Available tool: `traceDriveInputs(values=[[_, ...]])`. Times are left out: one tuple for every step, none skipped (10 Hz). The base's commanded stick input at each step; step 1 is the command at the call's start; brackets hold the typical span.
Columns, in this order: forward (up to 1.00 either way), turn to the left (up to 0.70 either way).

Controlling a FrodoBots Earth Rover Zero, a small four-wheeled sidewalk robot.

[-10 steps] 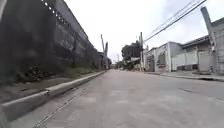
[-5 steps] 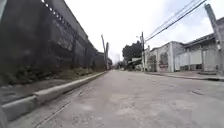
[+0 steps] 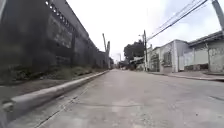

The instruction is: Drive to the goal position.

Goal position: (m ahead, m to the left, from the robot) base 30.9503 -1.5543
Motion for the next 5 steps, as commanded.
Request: traceDriveInputs(values=[[0.85, 0.0], [0.85, 0.0], [0.85, 0.0], [0.85, 0.0], [0.85, 0.0]])
